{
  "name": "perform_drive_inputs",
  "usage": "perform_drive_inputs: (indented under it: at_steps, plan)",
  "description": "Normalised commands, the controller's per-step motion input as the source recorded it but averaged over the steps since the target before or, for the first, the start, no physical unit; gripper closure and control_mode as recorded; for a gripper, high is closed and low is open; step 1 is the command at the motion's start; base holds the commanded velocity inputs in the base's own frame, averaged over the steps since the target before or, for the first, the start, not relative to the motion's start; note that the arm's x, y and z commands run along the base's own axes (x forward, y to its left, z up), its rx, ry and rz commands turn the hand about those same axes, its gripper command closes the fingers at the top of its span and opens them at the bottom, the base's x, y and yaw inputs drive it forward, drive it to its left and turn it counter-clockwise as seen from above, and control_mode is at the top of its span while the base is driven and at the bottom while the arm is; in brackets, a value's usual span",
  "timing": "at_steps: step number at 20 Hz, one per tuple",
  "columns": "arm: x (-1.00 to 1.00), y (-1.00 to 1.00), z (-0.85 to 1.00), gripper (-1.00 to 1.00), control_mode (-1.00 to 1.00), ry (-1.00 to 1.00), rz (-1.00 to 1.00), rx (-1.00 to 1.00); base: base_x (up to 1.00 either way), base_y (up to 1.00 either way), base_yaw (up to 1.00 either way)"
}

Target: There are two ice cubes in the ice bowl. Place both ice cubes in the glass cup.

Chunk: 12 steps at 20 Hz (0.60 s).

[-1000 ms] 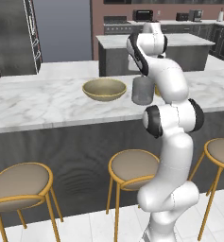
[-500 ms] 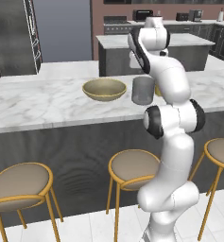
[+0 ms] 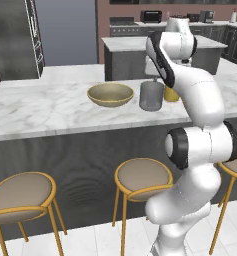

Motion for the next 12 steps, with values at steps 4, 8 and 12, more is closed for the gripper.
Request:
perform_drive_inputs:
  at_steps: [4, 8, 12]
  plan:
    - [-1.00, 0.01, -0.85, -1.00, -1.00, -0.36, 0.00, -0.11, 0.00, 0.00, 0.00]
    - [-1.00, 0.01, -0.97, -1.00, -1.00, -0.46, 0.00, -0.21, 0.00, 0.00, 0.00]
    - [-1.00, 0.00, -0.45, -1.00, -1.00, -0.82, 0.00, -0.42, 0.00, 0.00, 0.00]
